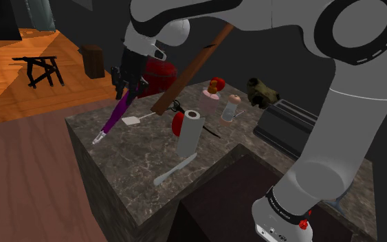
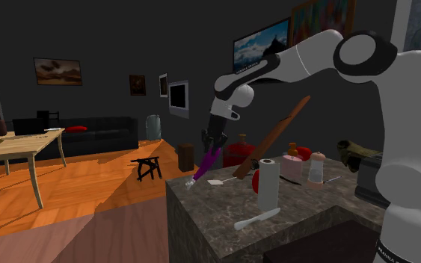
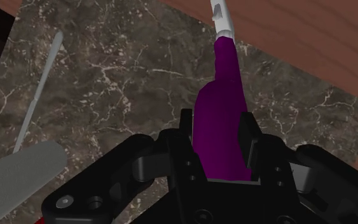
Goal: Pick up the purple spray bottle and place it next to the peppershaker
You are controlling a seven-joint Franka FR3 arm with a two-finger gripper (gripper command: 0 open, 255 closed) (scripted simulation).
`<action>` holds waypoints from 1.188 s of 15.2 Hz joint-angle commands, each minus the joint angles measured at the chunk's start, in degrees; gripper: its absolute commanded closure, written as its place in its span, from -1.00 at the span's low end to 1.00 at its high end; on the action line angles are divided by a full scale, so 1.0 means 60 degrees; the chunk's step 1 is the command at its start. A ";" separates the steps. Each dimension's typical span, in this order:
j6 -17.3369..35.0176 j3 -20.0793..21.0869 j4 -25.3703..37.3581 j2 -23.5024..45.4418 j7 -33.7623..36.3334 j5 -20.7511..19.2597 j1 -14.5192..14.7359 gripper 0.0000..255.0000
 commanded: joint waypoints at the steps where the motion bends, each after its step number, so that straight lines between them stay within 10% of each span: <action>1: -0.0240 0.0005 0.0168 -0.0080 0.0051 0.0004 -0.0011 1.00; 18: -0.2238 0.0029 0.1933 -0.0391 0.0550 -0.0053 -0.0039 1.00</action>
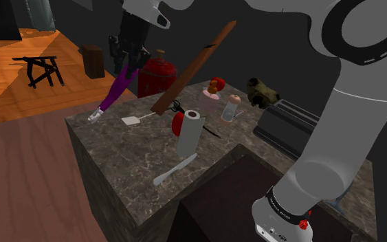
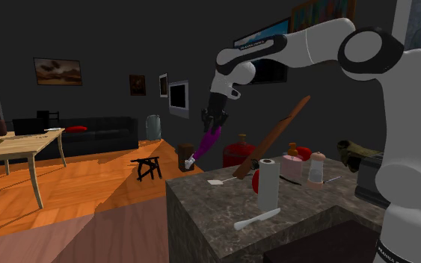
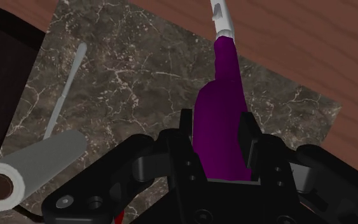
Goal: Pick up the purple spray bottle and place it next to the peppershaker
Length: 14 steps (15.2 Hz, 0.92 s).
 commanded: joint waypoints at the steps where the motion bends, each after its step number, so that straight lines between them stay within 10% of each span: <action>1: -0.0241 0.0008 0.0218 -0.0034 0.0072 -0.0003 0.0004 1.00; 14: -0.1920 0.0040 0.2232 0.0245 0.0588 -0.0198 0.0115 1.00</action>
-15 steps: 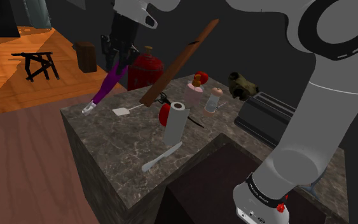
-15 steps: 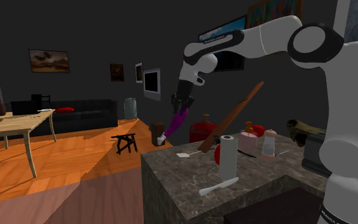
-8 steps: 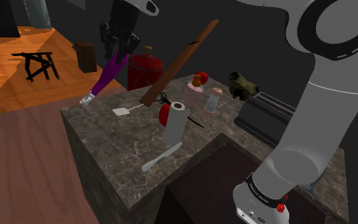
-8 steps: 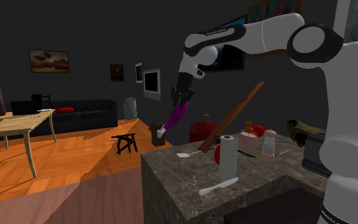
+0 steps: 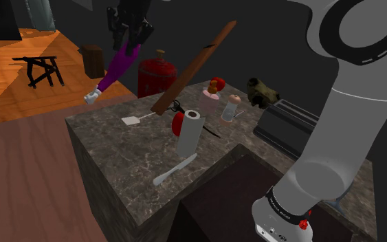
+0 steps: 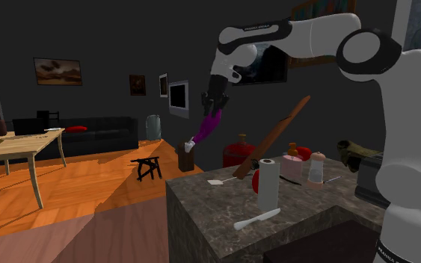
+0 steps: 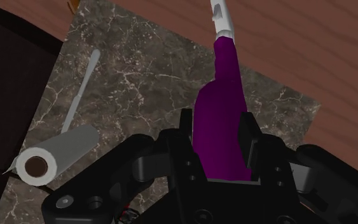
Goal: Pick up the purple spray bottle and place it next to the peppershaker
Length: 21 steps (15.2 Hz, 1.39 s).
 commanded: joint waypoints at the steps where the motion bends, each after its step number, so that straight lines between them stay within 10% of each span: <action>1: -0.0326 0.0009 0.0485 0.0153 0.0117 -0.0073 0.0050 1.00; 21: -0.1303 -0.2166 -0.3864 -0.3920 -0.4482 0.1258 -0.2540 1.00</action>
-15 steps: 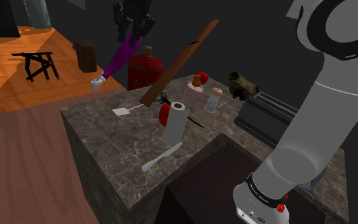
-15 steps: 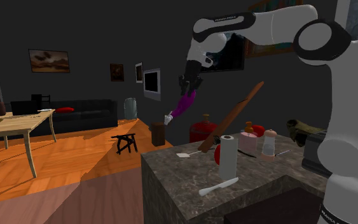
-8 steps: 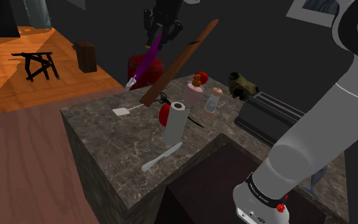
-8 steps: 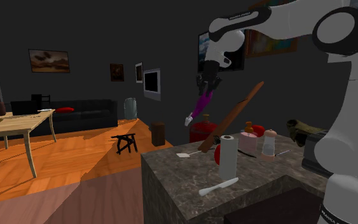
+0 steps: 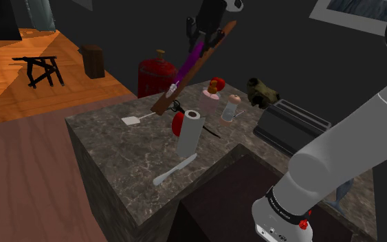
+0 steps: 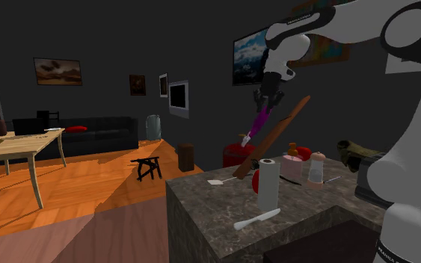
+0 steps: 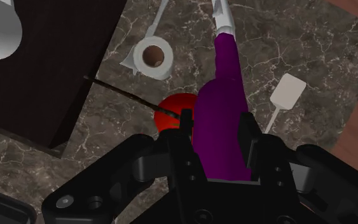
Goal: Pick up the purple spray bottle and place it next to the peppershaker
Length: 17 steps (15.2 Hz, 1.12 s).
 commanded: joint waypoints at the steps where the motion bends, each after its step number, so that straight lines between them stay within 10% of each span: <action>1: -0.0215 -0.0281 -0.0188 -0.0251 -0.0453 -0.0026 -0.0195 1.00; 17: -0.1509 -0.2596 -0.0232 -0.0494 -0.4064 -0.1000 -0.1739 1.00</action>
